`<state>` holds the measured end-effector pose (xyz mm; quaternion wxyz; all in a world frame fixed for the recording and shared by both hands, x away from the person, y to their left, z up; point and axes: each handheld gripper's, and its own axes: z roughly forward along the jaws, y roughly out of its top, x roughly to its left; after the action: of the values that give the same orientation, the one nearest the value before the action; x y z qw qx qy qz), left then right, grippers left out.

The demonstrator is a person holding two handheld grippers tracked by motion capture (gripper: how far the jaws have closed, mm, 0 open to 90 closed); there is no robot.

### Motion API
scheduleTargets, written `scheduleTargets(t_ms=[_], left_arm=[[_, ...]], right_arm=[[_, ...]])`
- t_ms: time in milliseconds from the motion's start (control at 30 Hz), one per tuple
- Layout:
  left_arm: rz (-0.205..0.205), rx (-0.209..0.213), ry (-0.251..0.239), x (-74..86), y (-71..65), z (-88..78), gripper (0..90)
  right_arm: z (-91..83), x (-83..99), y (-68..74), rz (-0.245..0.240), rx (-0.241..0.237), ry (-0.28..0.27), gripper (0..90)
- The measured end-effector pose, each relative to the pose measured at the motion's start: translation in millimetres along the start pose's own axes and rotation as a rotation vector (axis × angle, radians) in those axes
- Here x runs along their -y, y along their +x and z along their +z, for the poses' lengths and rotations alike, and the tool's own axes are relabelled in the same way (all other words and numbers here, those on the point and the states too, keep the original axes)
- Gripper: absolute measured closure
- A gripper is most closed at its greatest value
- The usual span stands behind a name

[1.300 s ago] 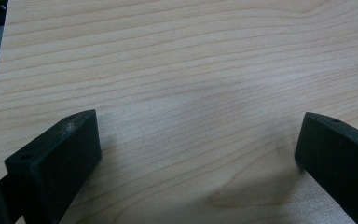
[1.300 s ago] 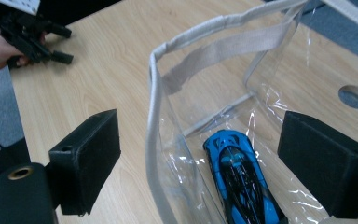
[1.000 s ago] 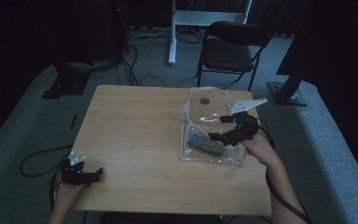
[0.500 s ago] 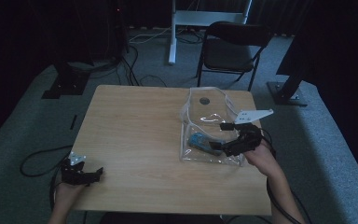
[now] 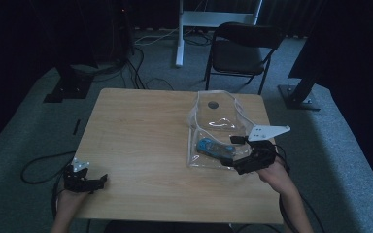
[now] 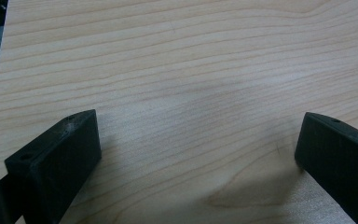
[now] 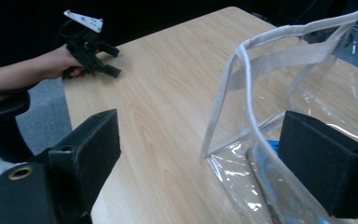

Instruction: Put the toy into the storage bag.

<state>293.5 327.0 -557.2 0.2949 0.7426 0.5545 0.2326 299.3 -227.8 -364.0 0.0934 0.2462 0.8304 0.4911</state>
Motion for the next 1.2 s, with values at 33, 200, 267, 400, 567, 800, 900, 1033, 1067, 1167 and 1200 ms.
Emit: scheduleTargets(t_ms=[33,200,267,400,567,800,900,1033,1067,1167,1200], left_arm=[[0.000,0.000,0.000,0.0,0.0,0.0,0.7],[0.000,0.000,0.000,0.0,0.0,0.0,0.7],[0.000,0.000,0.000,0.0,0.0,0.0,0.7],[0.000,0.000,0.000,0.0,0.0,0.0,0.7],[0.000,0.000,0.000,0.0,0.0,0.0,0.7],[0.000,0.000,0.000,0.0,0.0,0.0,0.7],[0.000,0.000,0.000,0.0,0.0,0.0,0.7],[0.000,0.000,0.000,0.0,0.0,0.0,0.7],[0.000,0.000,0.000,0.0,0.0,0.0,0.7],[0.000,0.000,0.000,0.0,0.0,0.0,0.7],[0.000,0.000,0.000,0.0,0.0,0.0,0.7]], right_arm=[[-0.9,0.9,1.0,0.002,0.000,-0.002,12.4],[-3.2,7.5,5.8,0.002,-0.014,-0.008,12.4],[-2.5,12.1,7.0,0.011,-0.023,-0.005,12.4],[1.9,23.1,7.6,0.020,-0.029,0.013,12.4],[8.1,37.5,3.5,0.049,-0.042,0.011,12.5],[14.1,55.6,-0.1,0.041,-0.022,-0.006,13.1],[16.3,65.5,-2.3,0.052,-0.005,-0.014,13.0],[18.5,78.5,-4.8,0.072,-0.006,-0.014,12.9],[19.0,81.4,-5.4,0.080,-0.009,-0.010,12.6],[21.0,91.1,-7.4,0.092,-0.006,-0.001,12.5],[21.9,94.6,-8.4,0.100,-0.013,-0.003,12.4]])
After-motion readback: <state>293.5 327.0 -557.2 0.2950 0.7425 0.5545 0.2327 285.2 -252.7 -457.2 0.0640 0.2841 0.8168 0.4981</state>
